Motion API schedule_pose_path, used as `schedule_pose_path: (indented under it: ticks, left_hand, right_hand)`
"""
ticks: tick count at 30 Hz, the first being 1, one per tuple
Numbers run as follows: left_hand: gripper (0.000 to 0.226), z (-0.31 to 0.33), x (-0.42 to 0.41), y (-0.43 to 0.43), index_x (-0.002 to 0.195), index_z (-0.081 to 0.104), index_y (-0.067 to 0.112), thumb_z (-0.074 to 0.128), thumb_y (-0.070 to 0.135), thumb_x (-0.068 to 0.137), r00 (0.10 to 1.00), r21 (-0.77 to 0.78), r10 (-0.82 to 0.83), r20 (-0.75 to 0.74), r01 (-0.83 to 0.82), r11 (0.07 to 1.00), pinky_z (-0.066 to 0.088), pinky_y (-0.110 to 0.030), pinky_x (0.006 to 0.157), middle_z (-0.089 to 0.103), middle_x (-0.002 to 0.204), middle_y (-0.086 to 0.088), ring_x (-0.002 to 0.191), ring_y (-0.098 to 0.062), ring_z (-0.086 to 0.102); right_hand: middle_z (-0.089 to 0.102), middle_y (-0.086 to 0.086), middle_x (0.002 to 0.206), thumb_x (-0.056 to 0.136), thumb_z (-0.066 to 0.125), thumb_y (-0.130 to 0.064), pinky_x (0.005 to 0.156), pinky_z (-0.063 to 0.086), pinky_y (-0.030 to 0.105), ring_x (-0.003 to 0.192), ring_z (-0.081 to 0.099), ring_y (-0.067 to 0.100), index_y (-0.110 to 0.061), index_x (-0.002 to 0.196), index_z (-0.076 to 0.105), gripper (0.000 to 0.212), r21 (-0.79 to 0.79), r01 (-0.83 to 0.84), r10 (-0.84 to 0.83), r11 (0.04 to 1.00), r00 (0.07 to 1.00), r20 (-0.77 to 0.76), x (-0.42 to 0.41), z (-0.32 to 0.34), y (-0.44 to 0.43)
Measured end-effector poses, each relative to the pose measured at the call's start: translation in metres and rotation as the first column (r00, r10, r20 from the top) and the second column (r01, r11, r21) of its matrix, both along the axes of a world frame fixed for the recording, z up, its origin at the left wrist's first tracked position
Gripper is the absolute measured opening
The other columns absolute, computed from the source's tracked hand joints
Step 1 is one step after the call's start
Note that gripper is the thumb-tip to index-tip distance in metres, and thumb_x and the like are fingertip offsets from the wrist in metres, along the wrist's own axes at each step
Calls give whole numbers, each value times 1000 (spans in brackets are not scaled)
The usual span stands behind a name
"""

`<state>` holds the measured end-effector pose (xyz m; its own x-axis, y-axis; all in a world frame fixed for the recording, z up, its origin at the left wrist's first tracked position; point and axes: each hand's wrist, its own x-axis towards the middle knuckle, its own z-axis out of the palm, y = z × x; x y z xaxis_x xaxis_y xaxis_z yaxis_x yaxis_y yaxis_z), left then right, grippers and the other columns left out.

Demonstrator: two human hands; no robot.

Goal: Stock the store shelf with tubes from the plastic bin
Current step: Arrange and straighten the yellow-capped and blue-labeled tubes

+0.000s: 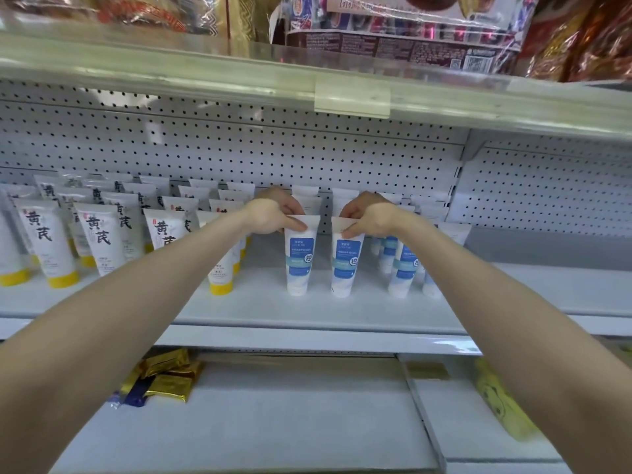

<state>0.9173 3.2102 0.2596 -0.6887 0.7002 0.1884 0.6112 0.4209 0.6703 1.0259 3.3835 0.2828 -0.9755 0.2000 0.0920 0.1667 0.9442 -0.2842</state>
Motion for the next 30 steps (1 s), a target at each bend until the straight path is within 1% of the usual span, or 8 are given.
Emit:
schedule_pose_path:
  ticks: [3,9,12,16,20,23,25,30]
  left_hand:
    - [30,1,1,-1,105,67,1,73,13,78,1000,-1,-4,-4,4,1000,53,-34,82,66,98,-11,87,-21,61]
    - [24,2,0,0,100,68,1,72,12,79,998,-36,-40,-58,38,999,54,-42,86,69,103,-16,95,-29,64]
    - [25,3,0,0,103,66,0,70,11,81,997,-51,-64,-43,62,997,53,-33,78,66,99,-12,91,-25,61]
    - [27,5,-1,0,108,63,0,68,10,83,996,-85,-92,-15,91,992,49,-18,68,65,100,-11,89,-19,58]
    - [25,14,-7,-2,106,67,8,70,17,82,996,-62,-84,-20,82,995,50,-19,73,69,103,-7,91,-17,62]
    - [22,23,-12,-1,101,70,10,68,24,84,998,39,-45,-54,47,998,53,-16,72,70,98,-2,86,-13,65]
    - [21,28,-17,2,99,70,10,68,24,84,997,90,-40,-65,45,995,48,-5,65,70,97,-2,81,-7,64]
    - [34,31,-39,15,115,63,9,70,20,83,987,13,-39,-154,41,999,44,-26,97,64,117,-5,103,-14,59]
  right_hand:
    - [67,11,110,78,72,-17,77,49,30,89,56,19,-9,106,67,30,-17,3,-3,1000,1000,4,-1,-1,0]
    - [64,9,117,81,70,-16,67,45,23,97,57,20,-9,115,63,35,-49,11,-10,999,999,31,0,2,0]
    - [63,8,119,82,69,-16,76,47,28,110,57,24,-10,117,62,37,-47,21,-19,999,999,30,0,2,0]
    - [64,5,114,81,70,-18,57,42,18,98,58,20,-13,114,63,34,-42,4,-2,999,999,44,-2,2,1]
    - [67,-1,106,81,69,-30,72,48,22,98,61,16,-19,105,68,27,-104,9,-14,995,999,-43,-5,9,5]
    - [70,0,100,85,63,-34,69,49,22,93,64,15,-20,102,68,23,-186,14,-41,982,989,-142,-7,20,9]
    - [68,2,110,87,62,-30,88,49,27,101,62,16,-15,110,66,27,-177,9,-42,984,982,-183,-11,25,13]
    - [62,5,122,83,69,-24,87,43,20,109,58,17,-13,122,59,41,-185,14,-43,983,988,-150,-30,24,32]
